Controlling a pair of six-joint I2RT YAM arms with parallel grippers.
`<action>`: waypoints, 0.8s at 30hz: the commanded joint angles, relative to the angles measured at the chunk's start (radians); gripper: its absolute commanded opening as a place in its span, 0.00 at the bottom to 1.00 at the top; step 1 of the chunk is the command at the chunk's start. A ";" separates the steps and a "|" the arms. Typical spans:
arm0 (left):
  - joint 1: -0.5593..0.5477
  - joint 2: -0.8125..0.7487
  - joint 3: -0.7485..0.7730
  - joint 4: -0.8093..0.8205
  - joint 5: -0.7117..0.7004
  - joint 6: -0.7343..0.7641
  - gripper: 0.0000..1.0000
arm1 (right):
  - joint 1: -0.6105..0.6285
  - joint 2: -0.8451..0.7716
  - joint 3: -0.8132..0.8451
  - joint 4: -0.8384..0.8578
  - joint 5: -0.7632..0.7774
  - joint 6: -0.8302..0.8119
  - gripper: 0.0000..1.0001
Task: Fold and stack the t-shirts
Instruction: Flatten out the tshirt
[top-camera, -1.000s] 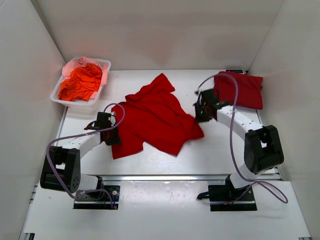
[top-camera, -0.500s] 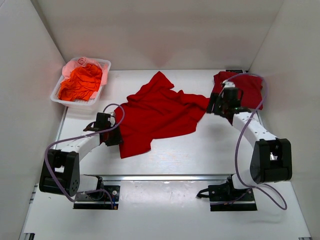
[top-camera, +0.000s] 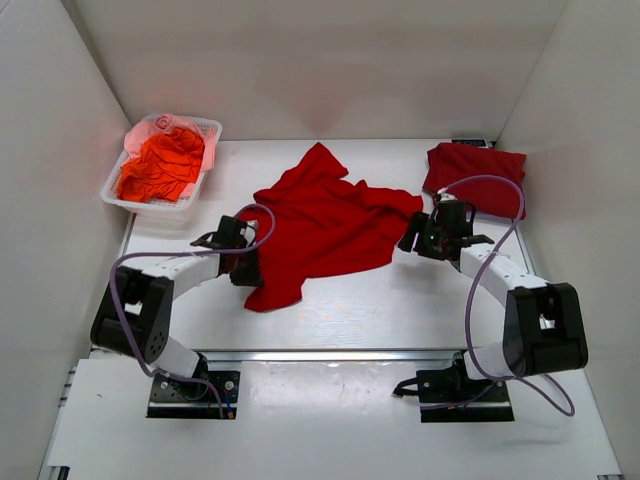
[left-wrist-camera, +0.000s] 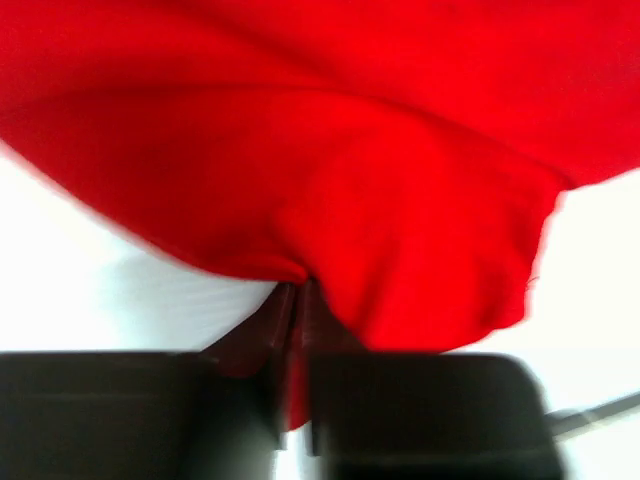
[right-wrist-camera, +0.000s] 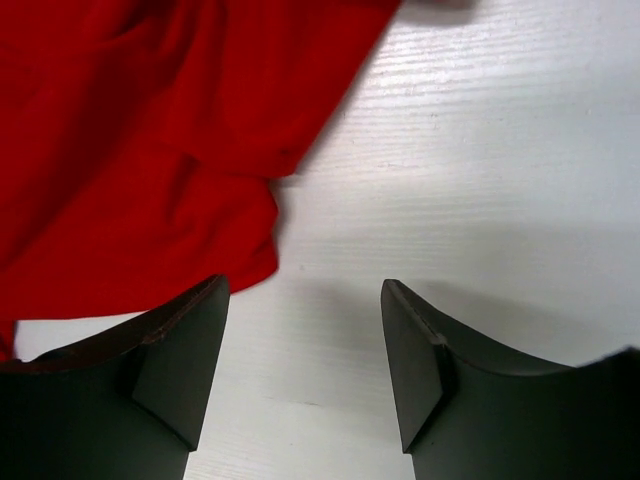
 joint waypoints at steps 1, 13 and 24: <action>-0.031 0.090 0.017 -0.006 0.047 0.022 0.00 | -0.014 -0.048 -0.030 0.059 -0.020 0.043 0.60; 0.067 0.030 0.758 -0.216 0.207 -0.121 0.00 | 0.099 -0.058 -0.149 0.162 -0.009 0.255 0.63; 0.127 -0.044 0.758 -0.181 0.245 -0.161 0.00 | 0.153 0.323 0.053 0.335 -0.124 0.436 0.68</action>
